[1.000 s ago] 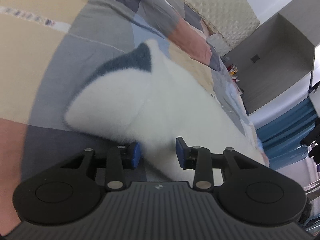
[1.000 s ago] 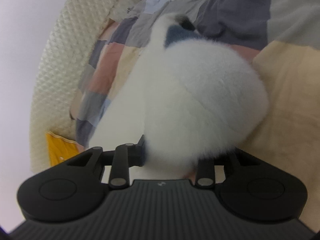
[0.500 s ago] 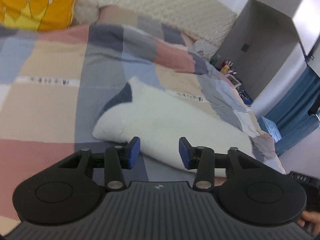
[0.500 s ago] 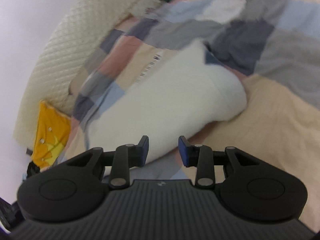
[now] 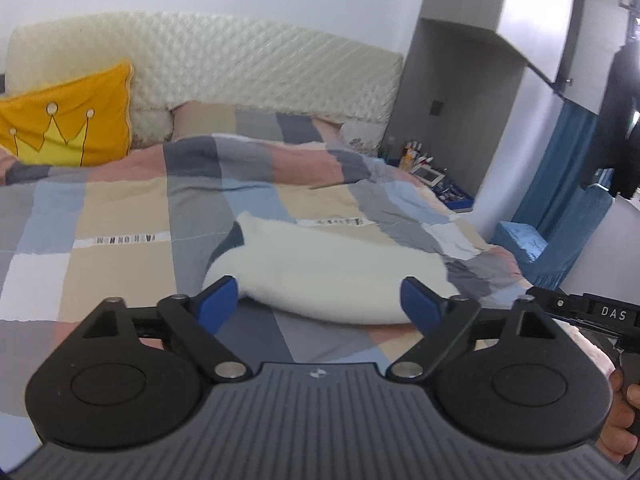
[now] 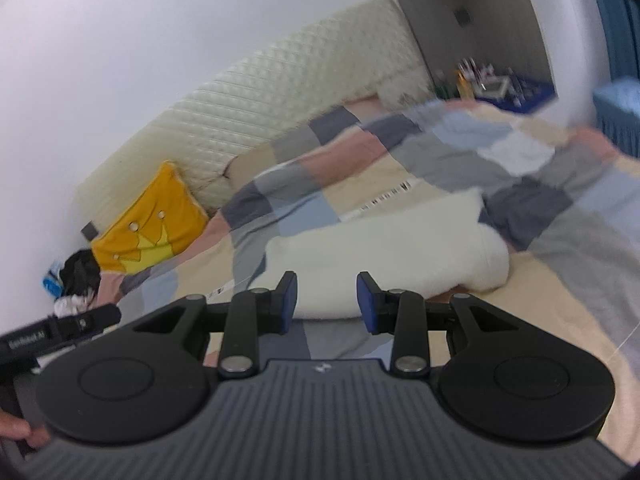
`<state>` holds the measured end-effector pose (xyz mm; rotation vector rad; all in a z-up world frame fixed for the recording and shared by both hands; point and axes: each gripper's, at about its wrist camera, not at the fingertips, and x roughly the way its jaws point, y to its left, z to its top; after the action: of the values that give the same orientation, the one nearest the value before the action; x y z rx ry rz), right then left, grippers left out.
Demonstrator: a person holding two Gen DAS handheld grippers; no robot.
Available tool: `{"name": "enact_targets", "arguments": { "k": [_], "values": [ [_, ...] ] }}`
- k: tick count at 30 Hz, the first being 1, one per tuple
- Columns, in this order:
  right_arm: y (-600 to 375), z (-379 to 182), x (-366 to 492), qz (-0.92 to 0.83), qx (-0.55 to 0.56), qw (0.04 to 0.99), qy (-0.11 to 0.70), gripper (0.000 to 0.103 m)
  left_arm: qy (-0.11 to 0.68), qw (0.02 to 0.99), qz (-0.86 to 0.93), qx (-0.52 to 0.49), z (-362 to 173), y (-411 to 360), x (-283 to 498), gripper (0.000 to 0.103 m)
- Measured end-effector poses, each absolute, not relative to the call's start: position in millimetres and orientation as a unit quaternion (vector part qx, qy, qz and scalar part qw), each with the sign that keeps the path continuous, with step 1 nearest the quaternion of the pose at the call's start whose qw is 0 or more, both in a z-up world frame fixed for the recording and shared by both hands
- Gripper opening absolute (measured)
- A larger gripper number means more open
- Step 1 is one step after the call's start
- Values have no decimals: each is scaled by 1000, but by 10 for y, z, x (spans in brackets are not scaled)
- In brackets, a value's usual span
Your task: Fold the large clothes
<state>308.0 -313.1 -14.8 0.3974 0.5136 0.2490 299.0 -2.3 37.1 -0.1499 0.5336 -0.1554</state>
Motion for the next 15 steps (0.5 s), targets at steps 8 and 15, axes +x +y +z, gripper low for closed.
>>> {"name": "enact_targets", "arguments": {
  "k": [8, 15],
  "values": [
    [-2989, -31, 2305, 131, 121, 963, 203, 37, 227, 971, -66, -36, 501, -203, 2045, 100],
    [-2943, -175, 1848, 137, 96, 968, 186, 37, 197, 978, -58, -17, 444, -279, 1366, 101]
  ]
}}
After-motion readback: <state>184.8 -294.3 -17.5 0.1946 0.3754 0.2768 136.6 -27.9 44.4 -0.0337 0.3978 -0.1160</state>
